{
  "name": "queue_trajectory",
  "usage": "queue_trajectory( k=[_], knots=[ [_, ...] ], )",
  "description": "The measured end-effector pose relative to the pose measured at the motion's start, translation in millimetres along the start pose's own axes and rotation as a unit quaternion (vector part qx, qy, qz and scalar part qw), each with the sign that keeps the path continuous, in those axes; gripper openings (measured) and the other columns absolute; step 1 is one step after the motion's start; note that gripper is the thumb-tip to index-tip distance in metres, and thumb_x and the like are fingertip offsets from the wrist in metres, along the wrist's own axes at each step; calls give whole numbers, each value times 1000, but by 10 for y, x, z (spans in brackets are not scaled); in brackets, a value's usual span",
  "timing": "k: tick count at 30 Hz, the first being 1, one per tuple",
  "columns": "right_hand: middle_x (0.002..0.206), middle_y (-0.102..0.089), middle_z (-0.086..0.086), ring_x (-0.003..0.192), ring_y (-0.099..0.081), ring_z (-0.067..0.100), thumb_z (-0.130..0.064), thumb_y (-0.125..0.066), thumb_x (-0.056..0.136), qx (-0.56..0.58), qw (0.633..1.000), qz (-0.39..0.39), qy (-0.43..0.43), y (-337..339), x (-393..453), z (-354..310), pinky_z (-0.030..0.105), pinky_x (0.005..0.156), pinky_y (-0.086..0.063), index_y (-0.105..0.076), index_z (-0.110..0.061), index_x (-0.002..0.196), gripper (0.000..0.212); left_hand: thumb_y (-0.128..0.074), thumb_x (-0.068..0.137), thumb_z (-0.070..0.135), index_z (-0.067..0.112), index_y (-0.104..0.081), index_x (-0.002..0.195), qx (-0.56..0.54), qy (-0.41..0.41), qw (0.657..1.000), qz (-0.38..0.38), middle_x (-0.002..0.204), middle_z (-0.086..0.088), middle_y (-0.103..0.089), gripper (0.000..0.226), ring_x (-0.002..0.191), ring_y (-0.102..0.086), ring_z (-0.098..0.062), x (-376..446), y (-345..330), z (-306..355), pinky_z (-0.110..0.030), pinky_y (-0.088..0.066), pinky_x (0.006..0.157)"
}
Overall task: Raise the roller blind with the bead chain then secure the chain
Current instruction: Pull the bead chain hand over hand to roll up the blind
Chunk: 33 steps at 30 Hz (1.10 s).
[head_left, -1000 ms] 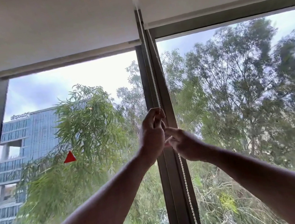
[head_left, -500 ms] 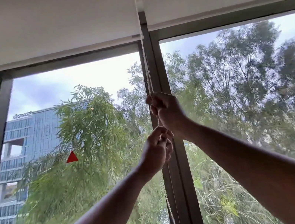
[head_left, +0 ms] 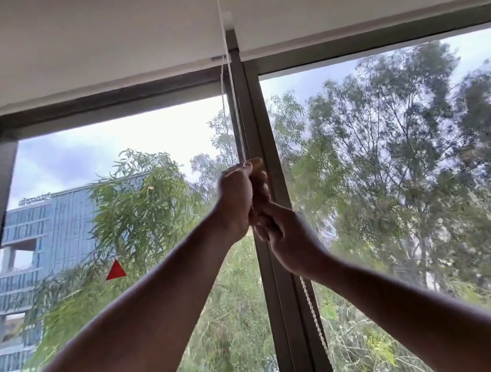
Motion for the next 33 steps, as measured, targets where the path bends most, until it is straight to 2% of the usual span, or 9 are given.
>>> queue_trajectory(
  k=[2, 3, 6, 10, 17, 23, 27, 33],
  knots=[
    [61, -47, -11, 56, -39, 4, -9, -47, 99, 1, 1000, 2, 2, 14, -56, 3, 28, 55, -36, -51, -35, 80, 33, -33, 102, 4, 5, -63, 102, 8, -11, 1000, 23, 43, 6, -36, 30, 36, -29, -9, -7, -2, -40, -16, -26, 37],
    [61, -50, -11, 55, -41, 4, -14, -46, 99, -1, 1000, -5, 3, 19, -82, 6, 28, 55, -38, -52, -34, 81, 28, -34, 100, 3, 7, -63, 95, 21, -22, 999, 30, 40, 7, -33, 30, 37, -26, -10, -21, 17, -60, -15, -24, 36],
    [62, -61, -10, 52, -50, 6, -18, -44, 100, 17, 998, -52, -15, -5, -169, 66, 30, 54, -44, -57, -29, 85, 22, -35, 100, 3, 12, -60, 85, 65, -59, 996, 33, 39, 8, -34, 30, 36, -26, -11, -88, 91, -137, -16, -24, 37],
    [63, -65, -7, 53, -55, 11, -11, -42, 100, 30, 991, -117, -49, -88, -385, 185, 31, 53, -48, -59, -39, 85, 36, -36, 99, 2, 15, -58, 80, 126, -73, 988, 45, 48, 2, -33, 32, 33, -27, -8, -205, 206, -340, -14, -24, 37],
    [60, -62, -7, 53, -53, 13, -3, -34, 92, 53, 982, -151, -96, -270, -750, 285, 34, 53, -47, -58, -37, 88, 42, -36, 101, 3, 15, -57, 82, 156, -79, 984, 33, 51, 2, -33, 31, 35, -29, -8, -400, 396, -608, -16, -22, 40],
    [60, -64, -3, 51, -55, 13, -7, -36, 99, 64, 978, -164, -114, -425, -1023, 298, 30, 51, -47, -54, -37, 91, 37, -35, 103, 6, 16, -56, 82, 155, -56, 986, 36, 54, 4, -34, 31, 38, -28, -8, -494, 606, -839, -21, -22, 46],
    [60, -62, -1, 53, -53, 12, -12, -37, 99, 83, 971, -161, -158, -512, -1245, 280, 31, 55, -46, -55, -38, 87, 33, -35, 105, 13, 16, -57, 86, 147, -25, 988, 27, 53, 8, -35, 29, 40, -28, -11, -650, 743, -1068, -17, -21, 40],
    [63, -60, 4, 55, -47, 19, -11, -41, 105, 135, 947, -146, -252, -692, -1850, 284, 34, 54, -37, -58, -39, 81, 41, -32, 102, 3, 13, -56, 82, 130, 19, 989, 64, 56, 5, -36, 33, 41, -30, -6, -1030, 988, -1477, -21, -29, 40]
  ],
)
Point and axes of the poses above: each hand's wrist, its own x-axis towards the middle knuckle, its own y-axis out of the back of the hand, z = x × y, the point moved 4 cm from there along x, towards the middle knuckle
